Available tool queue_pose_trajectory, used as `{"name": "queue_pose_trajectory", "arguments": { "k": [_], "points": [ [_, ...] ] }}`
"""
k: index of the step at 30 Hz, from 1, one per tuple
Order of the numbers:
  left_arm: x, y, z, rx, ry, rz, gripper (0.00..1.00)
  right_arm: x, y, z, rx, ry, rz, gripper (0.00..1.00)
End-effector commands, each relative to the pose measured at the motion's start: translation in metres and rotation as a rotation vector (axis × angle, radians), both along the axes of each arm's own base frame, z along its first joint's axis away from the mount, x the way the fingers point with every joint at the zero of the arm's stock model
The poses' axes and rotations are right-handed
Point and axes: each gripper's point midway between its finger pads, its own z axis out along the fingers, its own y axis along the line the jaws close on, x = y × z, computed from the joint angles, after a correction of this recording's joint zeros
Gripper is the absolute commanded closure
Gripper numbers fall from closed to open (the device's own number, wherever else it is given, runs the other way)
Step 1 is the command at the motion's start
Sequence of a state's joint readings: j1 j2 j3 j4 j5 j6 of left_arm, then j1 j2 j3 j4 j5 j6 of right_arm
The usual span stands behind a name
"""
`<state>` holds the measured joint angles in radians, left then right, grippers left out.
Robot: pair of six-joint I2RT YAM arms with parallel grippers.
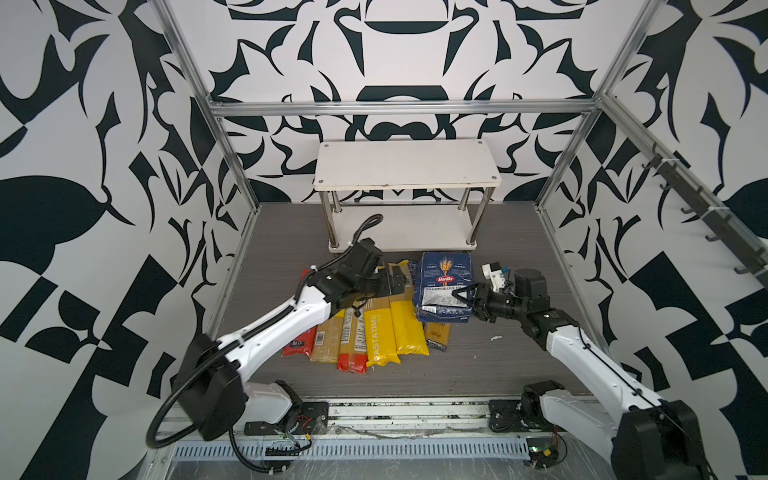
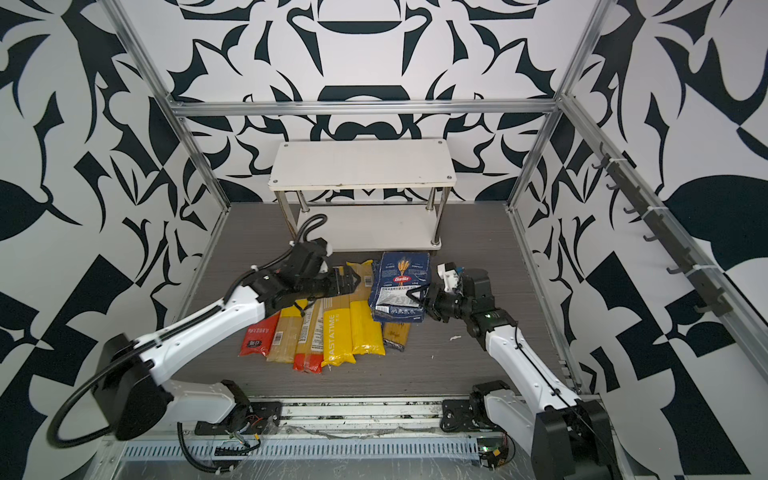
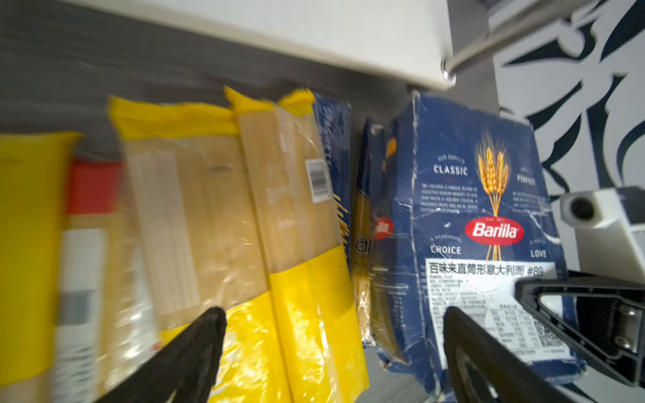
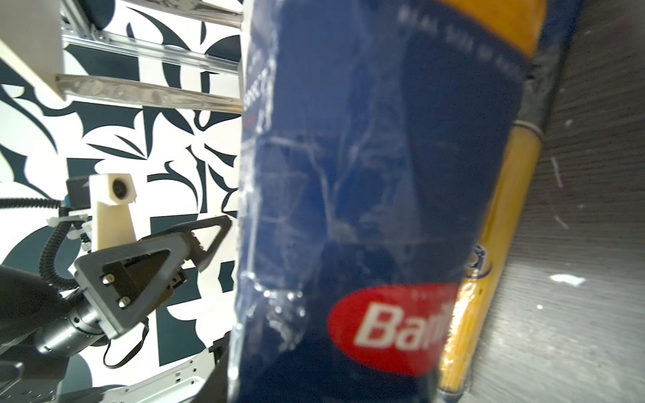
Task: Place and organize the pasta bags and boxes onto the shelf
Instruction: 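Lift the blue Barilla box upright with the right gripper while the left arm withdraws, then carry the blue Barilla box with the right gripper onto the upper shelf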
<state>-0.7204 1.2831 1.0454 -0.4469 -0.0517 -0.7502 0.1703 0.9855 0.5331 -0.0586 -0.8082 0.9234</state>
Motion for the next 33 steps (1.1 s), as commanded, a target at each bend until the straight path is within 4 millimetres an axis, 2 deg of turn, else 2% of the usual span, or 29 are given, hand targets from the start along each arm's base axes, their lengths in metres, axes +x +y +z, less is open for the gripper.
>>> {"name": "queue_pose_trajectory", "arguments": {
  "k": [1,5,11,18,25,33],
  "points": [
    [-0.016,0.054,0.001,0.134,-0.012,0.087,0.00,-0.001,0.013,0.090,0.098,-0.263,0.093,0.66],
    [-0.029,0.086,0.027,0.144,-0.075,0.131,0.00,-0.006,0.017,0.127,0.107,-0.316,0.113,0.66],
    [-0.042,0.115,0.049,0.126,-0.106,0.170,0.00,-0.007,0.038,0.174,0.076,-0.395,0.150,0.65],
    [-0.042,0.123,0.065,0.076,-0.128,0.168,0.00,0.001,0.085,0.216,0.079,-0.462,0.240,0.65],
    [-0.043,0.128,0.065,0.077,-0.135,0.169,0.00,0.019,0.135,0.264,0.106,-0.543,0.327,0.66],
    [-0.050,0.137,0.063,0.078,-0.128,0.185,0.00,0.039,0.166,0.298,0.137,-0.600,0.377,0.66]
  ]
}}
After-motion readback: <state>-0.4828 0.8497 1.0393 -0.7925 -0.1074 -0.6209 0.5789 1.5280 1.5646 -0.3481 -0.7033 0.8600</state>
